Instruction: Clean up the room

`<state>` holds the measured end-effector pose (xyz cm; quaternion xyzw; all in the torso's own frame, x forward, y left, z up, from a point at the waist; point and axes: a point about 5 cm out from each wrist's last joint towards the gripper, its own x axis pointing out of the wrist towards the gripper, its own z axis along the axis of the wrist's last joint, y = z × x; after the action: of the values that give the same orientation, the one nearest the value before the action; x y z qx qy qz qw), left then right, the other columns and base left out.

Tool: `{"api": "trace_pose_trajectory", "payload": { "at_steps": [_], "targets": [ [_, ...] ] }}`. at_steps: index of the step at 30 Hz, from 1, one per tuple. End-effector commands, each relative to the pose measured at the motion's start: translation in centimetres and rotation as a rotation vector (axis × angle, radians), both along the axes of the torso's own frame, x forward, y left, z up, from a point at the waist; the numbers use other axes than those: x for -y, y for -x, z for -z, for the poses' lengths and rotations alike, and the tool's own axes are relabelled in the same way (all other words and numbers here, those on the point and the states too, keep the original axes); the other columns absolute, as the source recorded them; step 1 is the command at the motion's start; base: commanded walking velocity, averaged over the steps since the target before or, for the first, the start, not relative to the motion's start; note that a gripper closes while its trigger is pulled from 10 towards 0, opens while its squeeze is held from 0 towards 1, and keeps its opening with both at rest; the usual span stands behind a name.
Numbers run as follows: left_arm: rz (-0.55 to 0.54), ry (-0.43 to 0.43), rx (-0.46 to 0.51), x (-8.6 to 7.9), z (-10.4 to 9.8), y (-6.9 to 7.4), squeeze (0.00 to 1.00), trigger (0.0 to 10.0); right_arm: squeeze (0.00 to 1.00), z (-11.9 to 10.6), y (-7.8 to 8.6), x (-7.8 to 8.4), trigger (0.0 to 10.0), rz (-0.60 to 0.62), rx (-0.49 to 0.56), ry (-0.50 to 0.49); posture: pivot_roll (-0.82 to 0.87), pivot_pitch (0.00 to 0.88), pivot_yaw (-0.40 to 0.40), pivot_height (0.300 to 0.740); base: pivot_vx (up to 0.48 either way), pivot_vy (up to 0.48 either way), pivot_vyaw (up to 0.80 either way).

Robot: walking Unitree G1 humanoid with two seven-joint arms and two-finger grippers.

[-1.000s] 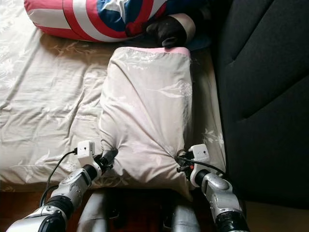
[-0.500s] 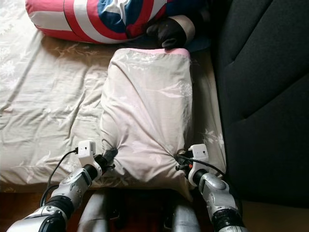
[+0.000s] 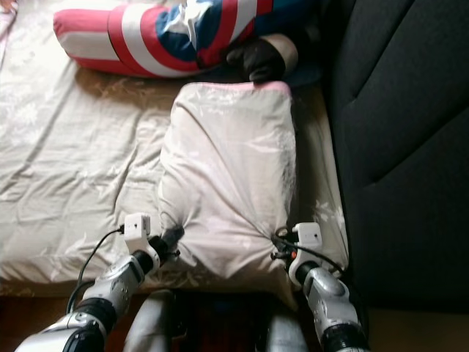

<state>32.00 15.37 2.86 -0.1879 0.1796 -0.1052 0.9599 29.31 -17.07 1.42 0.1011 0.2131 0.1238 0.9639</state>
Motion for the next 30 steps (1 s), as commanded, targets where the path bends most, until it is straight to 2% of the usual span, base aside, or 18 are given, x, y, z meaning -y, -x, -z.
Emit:
{"api": "trace_pose_trajectory", "payload": {
  "at_steps": [1, 5, 6, 9, 17, 22, 30],
  "targets": [
    [-0.039, -0.003, -0.024, -0.5, 1.1, 1.0, 0.00, 10.0, 0.00, 1.0, 1.1, 1.2, 10.0, 0.071, -0.022, -0.002, -0.02, 0.173, -0.022, 0.656, 0.000, 0.000, 0.00],
    [-0.043, -0.018, 0.010, -0.6, 0.6, 0.8, 0.00, 10.0, 0.00, 0.5, 0.9, 1.8, 10.0, 0.125, 0.016, 0.010, 0.00, 0.149, -0.013, 0.656, 0.000, 0.000, 0.00],
    [-0.034, -0.032, 0.044, -0.5, 0.2, 0.7, 0.00, 10.0, 0.00, 0.3, 0.8, 1.9, 10.0, 0.150, 0.034, -0.008, 0.01, 0.139, -0.009, 0.656, 0.000, 0.000, 0.00],
    [-0.035, -0.034, 0.068, -0.4, -0.1, 0.6, 0.00, 10.0, 0.00, 0.1, 0.8, 1.6, 10.0, 0.136, 0.058, -0.014, 0.00, 0.128, -0.002, 0.656, 0.000, 0.000, 0.00],
    [-0.055, 0.011, 0.082, -0.2, -0.4, 0.4, 0.00, 10.0, 0.00, -0.2, 0.9, 0.5, 10.0, 0.116, 0.092, -0.048, -0.01, 0.100, 0.000, 0.656, 0.000, 0.000, 0.00],
    [-0.053, 0.009, 0.084, 0.0, -0.5, 0.3, 0.00, 10.0, 0.00, -0.4, 0.8, 1.0, 10.0, 0.176, 0.124, -0.045, -0.01, 0.086, -0.001, 0.656, 0.000, 0.000, 0.00],
    [-0.056, -0.004, 0.080, 0.3, -0.4, 0.4, 0.00, 10.0, 0.00, -0.5, 0.8, 1.5, 10.0, 0.210, 0.126, -0.050, -0.01, 0.093, -0.009, 0.701, 0.000, 0.000, 0.00]
  ]
}}
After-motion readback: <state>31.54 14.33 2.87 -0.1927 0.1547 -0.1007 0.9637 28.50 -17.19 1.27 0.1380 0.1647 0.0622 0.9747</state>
